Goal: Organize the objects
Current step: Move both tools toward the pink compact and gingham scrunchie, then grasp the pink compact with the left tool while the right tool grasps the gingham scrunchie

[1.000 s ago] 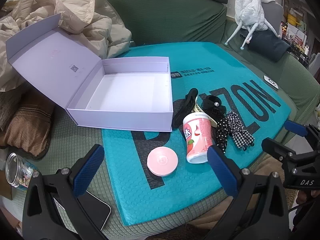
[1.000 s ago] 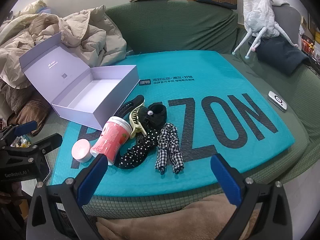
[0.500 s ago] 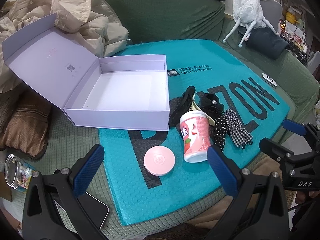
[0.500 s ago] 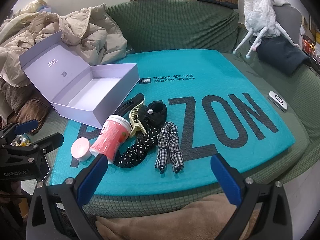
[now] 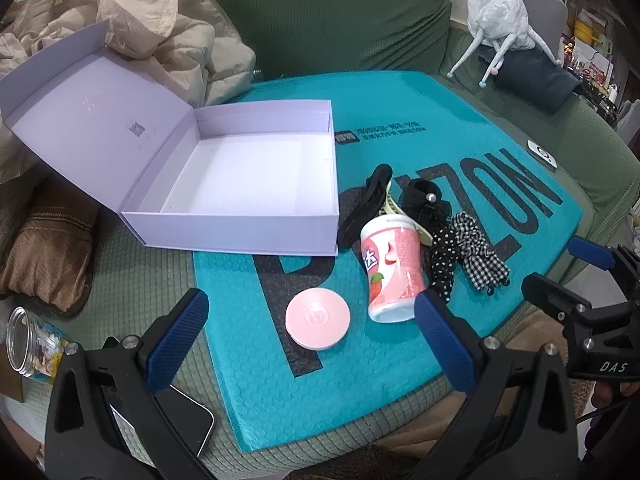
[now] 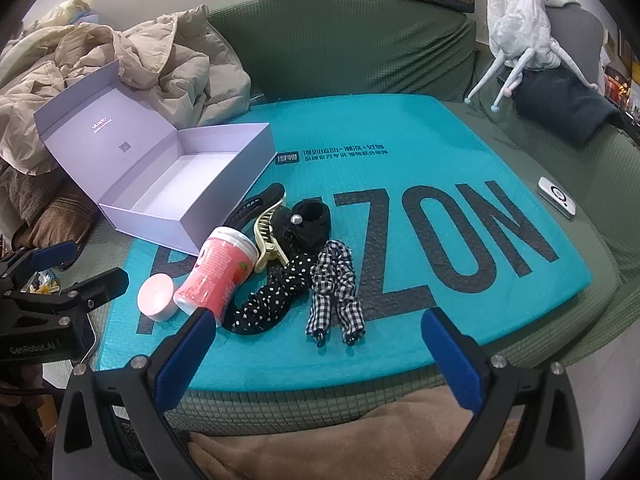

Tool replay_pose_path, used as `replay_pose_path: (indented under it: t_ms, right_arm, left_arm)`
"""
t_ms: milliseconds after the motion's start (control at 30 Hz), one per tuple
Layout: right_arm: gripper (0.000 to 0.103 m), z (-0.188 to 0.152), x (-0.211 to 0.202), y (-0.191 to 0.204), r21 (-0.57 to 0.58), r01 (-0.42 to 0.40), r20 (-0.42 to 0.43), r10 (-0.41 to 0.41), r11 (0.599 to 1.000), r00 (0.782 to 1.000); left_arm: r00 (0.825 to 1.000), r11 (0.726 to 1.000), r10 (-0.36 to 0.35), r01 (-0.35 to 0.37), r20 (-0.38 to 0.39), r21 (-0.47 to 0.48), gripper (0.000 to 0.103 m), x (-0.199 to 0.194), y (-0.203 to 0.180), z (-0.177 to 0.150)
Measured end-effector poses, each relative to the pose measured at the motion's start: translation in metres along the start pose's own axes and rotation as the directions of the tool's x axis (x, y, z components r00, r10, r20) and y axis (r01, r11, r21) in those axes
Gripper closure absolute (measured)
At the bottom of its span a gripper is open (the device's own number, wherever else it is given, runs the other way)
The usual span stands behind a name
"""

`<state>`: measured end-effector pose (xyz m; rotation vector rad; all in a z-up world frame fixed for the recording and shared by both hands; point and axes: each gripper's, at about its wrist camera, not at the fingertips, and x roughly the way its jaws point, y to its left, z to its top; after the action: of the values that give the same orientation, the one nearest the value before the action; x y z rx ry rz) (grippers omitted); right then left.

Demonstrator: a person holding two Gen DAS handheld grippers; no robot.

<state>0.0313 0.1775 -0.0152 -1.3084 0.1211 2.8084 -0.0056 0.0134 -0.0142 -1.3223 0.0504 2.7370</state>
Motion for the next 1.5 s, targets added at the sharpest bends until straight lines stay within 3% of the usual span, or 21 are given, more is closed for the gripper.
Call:
replay_pose_path:
  t_ms: [867,1367,1500]
  right_arm:
    - [0.000,-0.016,0.038,-0.008,0.033,-0.010,-0.102,0.014,0.999,0.995]
    - [0.000,-0.021,0.053,-0.012,0.018,-0.017,-0.109,0.019,1.000,0.994]
    - [0.008,-0.022,0.056,-0.016,0.036,-0.024,-0.110,0.028,0.999,0.994]
  left_arm:
    - [0.991,1.000,-0.020,0.019,-0.134,-0.013,0.000,0.044,0.002,-0.012]
    - [0.978,0.998,-0.041,0.030,-0.204,-0.056,0.004,0.067,0.012,-0.020]
    - [0.975,0.997,-0.045,0.032,-0.218,-0.064,0.007,0.074,0.014,-0.019]
